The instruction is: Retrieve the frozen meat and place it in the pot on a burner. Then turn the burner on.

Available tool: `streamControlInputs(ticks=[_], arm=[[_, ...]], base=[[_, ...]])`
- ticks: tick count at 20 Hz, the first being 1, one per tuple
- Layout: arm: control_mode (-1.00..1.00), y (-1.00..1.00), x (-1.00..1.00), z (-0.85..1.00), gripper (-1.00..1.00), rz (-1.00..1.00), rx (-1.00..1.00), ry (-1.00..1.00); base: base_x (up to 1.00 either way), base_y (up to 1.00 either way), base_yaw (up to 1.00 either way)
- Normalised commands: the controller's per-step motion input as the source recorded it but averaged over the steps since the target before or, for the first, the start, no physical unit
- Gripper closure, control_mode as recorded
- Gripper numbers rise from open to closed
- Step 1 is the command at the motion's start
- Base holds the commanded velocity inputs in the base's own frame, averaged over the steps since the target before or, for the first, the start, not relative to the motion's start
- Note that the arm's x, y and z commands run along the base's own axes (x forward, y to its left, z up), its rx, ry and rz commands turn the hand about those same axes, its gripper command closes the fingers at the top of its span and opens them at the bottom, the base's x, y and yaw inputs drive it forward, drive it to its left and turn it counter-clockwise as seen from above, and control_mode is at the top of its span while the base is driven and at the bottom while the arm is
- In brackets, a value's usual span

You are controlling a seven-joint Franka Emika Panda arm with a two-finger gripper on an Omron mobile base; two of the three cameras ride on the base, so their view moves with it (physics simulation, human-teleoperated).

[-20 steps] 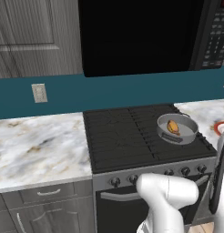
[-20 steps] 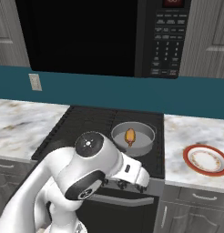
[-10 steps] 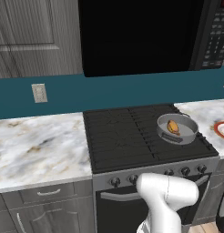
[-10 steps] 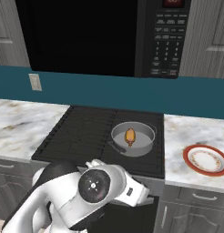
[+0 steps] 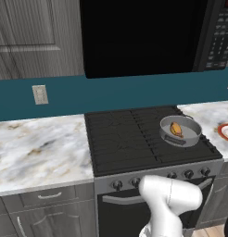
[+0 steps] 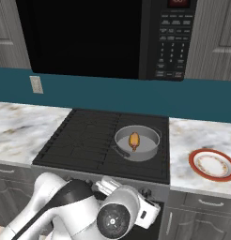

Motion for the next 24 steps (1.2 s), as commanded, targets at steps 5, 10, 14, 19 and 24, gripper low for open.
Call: streamControlInputs(ticks=[5, 10, 14, 19, 24], arm=[[-1.00, -0.09, 0.00, -0.75, -1.00, 0.11, -0.15, -0.15], [-1.00, 0.14, 0.01, -0.32, -1.00, 0.15, -0.08, -0.08], [-1.00, 0.09, 0.00, -0.60, -1.00, 0.05, -0.14, -0.26], [-1.00, -0.01, -0.03, -0.64, -1.00, 0.01, 0.00, -0.33], [-1.00, 0.00, -0.09, -0.12, -1.00, 0.02, 0.03, -0.04]], base=[[0.00, 0.00, 0.00], [0.00, 0.00, 0.00], [0.00, 0.00, 0.00], [0.00, 0.00, 0.00], [0.00, 0.00, 0.00]])
